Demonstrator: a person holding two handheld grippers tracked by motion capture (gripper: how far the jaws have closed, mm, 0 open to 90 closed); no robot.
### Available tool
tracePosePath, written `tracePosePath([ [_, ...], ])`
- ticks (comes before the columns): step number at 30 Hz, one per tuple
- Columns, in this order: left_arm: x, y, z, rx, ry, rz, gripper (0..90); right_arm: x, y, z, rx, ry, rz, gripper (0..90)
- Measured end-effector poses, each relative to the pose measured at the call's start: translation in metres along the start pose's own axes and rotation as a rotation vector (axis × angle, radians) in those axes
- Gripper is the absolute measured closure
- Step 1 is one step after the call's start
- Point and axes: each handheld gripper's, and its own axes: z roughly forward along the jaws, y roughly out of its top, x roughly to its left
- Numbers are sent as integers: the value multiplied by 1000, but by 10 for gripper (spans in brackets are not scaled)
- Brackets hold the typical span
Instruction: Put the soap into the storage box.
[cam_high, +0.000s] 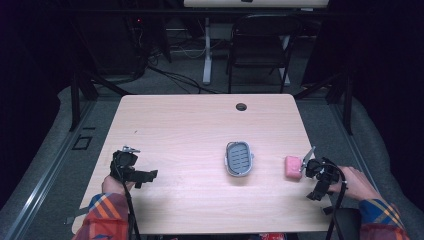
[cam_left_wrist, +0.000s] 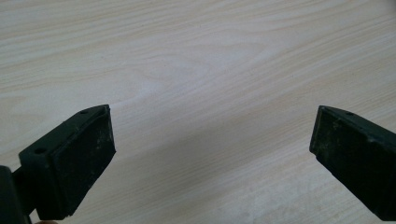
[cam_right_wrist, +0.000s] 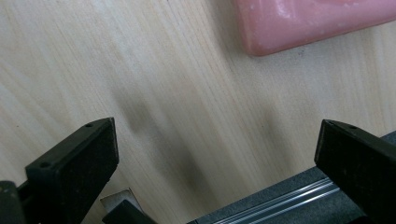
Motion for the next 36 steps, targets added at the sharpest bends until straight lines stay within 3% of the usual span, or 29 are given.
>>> tracePosePath([
  [5,-2,3,3,2,-11,10,1,2,-3,-3,8,-15,-7,0],
  [6,-3,6,5,7,-11,23,1,3,-5,-1,-4,-1,16,0],
  [9,-4,6,7,21,-22,34,1,3,-7,-2,8,-5,20,0],
  [14,-4,5,5,12,-21,31,1,5,-4,-4,20,-21,3,0],
  [18,-5,5,5,20,-17,36,2,6,-3,-3,-8,-8,-1,0],
  [22,-4,5,5,24,-18,32,1,7,-1,-8,-16,-41,-22,0],
  [23,-4,5,5,24,-18,32,1,7,1,-10,3,-50,-27,0],
  [36,-5,4,5,29,-16,35,1,4,9,-20,-8,-40,-25,0],
])
